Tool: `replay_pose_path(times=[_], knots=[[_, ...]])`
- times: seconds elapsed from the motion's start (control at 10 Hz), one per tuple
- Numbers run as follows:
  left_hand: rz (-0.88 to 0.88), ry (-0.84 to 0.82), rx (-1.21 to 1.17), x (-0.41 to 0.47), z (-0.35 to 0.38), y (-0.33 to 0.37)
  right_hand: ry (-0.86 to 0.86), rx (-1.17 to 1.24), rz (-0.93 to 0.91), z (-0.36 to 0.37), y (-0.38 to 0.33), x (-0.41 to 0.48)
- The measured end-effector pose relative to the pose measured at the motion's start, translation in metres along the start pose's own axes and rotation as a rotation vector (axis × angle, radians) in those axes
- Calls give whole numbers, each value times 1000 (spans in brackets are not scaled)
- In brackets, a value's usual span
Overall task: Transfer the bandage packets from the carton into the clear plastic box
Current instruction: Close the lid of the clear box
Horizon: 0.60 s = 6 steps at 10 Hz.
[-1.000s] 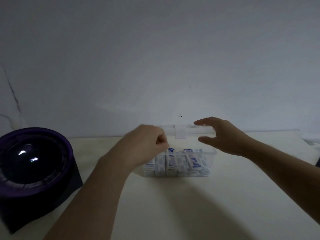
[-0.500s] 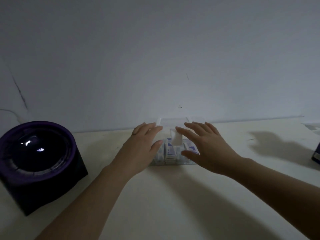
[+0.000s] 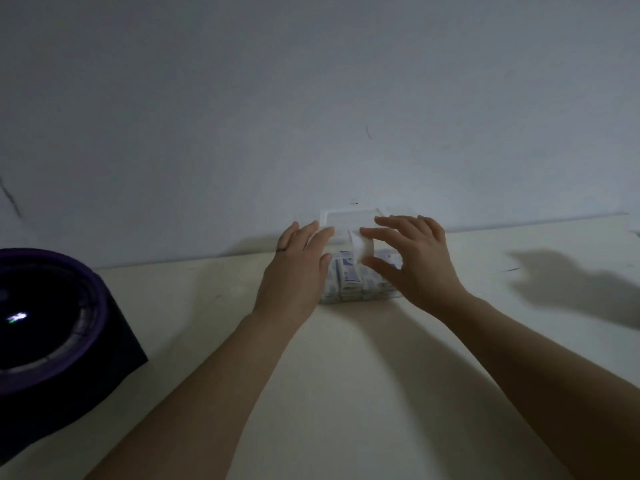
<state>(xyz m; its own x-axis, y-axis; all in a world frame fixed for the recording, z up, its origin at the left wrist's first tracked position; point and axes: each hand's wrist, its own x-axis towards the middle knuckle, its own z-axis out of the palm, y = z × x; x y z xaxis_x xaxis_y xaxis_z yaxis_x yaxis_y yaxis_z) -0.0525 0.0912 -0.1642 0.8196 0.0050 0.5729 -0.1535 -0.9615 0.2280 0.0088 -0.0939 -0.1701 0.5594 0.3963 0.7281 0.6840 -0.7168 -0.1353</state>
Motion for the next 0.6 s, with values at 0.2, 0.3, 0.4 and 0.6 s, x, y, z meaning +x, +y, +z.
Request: replay_pose_path(times=[0.2, 0.3, 0.4, 0.6], knots=[[-10, 24, 10, 26, 24, -1, 13, -3, 41, 19, 26, 18], [-13, 23, 19, 34, 28, -2, 32, -19, 43, 27, 31, 23], [-41, -29, 43, 40, 25, -2, -52, -41, 50, 25, 30, 29], [-83, -174, 303, 42, 4, 8, -369, -135, 55, -13, 21, 26]])
